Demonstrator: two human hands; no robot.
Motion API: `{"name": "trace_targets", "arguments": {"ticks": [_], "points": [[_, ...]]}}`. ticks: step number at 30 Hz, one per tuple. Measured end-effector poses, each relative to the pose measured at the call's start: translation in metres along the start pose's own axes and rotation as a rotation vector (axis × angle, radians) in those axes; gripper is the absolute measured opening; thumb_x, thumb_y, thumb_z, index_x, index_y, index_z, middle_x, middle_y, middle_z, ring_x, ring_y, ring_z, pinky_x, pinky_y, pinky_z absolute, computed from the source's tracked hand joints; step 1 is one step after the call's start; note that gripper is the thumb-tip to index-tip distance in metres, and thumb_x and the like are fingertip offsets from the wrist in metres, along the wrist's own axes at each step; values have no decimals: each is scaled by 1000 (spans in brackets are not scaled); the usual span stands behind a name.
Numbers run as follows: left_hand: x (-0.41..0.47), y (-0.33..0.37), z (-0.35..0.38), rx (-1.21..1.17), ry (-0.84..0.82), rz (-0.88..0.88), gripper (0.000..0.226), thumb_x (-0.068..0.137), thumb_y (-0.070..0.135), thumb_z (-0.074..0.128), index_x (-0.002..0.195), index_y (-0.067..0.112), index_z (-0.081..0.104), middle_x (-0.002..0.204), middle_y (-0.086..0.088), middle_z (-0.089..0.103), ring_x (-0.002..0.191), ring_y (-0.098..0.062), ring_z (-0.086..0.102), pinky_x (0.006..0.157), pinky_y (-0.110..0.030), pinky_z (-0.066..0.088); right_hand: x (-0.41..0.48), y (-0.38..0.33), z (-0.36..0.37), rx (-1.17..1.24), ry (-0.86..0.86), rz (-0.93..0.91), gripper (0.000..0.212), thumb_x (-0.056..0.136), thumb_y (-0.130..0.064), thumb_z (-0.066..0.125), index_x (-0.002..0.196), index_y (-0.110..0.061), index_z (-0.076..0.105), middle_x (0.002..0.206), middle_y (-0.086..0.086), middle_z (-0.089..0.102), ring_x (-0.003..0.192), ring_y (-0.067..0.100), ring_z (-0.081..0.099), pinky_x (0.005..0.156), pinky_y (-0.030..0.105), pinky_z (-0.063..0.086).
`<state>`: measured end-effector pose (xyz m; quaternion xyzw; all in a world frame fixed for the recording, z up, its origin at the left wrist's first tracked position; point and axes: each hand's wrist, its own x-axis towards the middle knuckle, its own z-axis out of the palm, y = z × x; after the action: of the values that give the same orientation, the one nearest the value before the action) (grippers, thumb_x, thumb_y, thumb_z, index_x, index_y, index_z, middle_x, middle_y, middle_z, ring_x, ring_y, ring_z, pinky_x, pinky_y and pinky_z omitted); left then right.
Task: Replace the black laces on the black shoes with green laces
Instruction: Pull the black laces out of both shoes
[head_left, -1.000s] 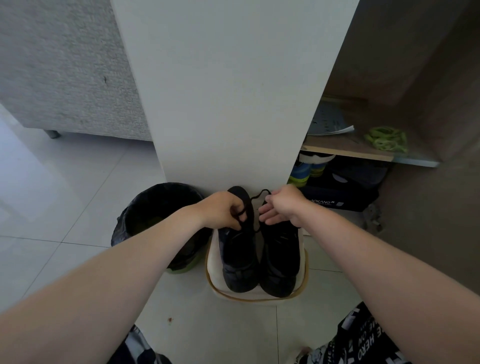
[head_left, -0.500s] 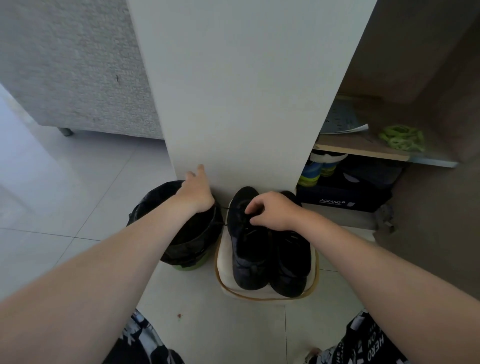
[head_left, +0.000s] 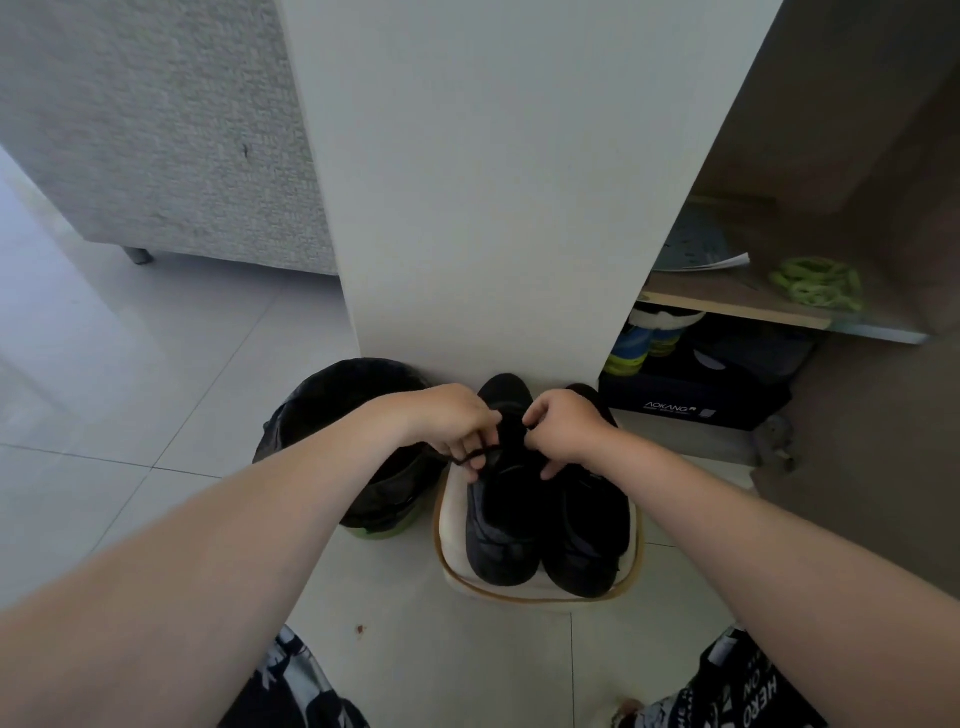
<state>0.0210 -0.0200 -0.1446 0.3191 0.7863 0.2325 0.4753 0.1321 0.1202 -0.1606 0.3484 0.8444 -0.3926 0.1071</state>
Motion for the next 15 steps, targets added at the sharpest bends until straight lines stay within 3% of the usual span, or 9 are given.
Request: {"name": "trace_targets", "arguments": {"ticks": [2, 3, 6, 10, 13, 15], "points": [[-2, 2, 4, -75, 0, -43, 32, 107, 25, 37, 108, 2, 59, 74, -11, 73, 61, -20, 70, 53, -23, 53, -1, 1, -3, 68, 10, 30, 21, 86, -2, 71, 87, -21, 63, 107, 7, 61, 64, 28, 71, 53, 31, 59], [-1, 1, 5, -76, 2, -49, 26, 106, 21, 41, 111, 1, 57, 79, -15, 74, 63, -24, 71, 54, -26, 56, 0, 3, -4, 64, 10, 17, 21, 85, -2, 72, 88, -20, 63, 105, 7, 60, 65, 28, 70, 53, 32, 59], [0, -3, 10, 10, 30, -56, 18, 98, 17, 58, 112, 7, 57, 87, -21, 74, 75, -32, 74, 75, -43, 62, 1, 4, -3, -129, 15, -137, 20, 81, -12, 78, 93, -22, 65, 95, -1, 58, 70, 24, 69, 55, 33, 59], [5, -1, 19, 89, 107, -37, 13, 93, 22, 59, 92, 12, 67, 72, -16, 74, 69, -27, 74, 73, -40, 62, 2, 0, 5, -494, 96, -392, 13, 80, -19, 72, 92, -25, 72, 98, -2, 53, 92, 24, 62, 79, 36, 54], [8, 4, 22, 68, 176, -10, 17, 89, 16, 59, 79, 13, 73, 61, -12, 69, 60, -25, 71, 69, -40, 63, 3, 0, 6, -527, 105, -421, 12, 89, -16, 64, 95, -19, 73, 104, 4, 60, 93, 26, 62, 80, 38, 54], [10, 5, 24, 64, 176, -7, 16, 88, 17, 62, 81, 11, 75, 61, -13, 68, 58, -24, 68, 68, -38, 63, 4, 0, 3, -431, 156, -390, 11, 92, -15, 58, 86, -15, 68, 95, 5, 64, 91, 26, 62, 76, 37, 51]]}}
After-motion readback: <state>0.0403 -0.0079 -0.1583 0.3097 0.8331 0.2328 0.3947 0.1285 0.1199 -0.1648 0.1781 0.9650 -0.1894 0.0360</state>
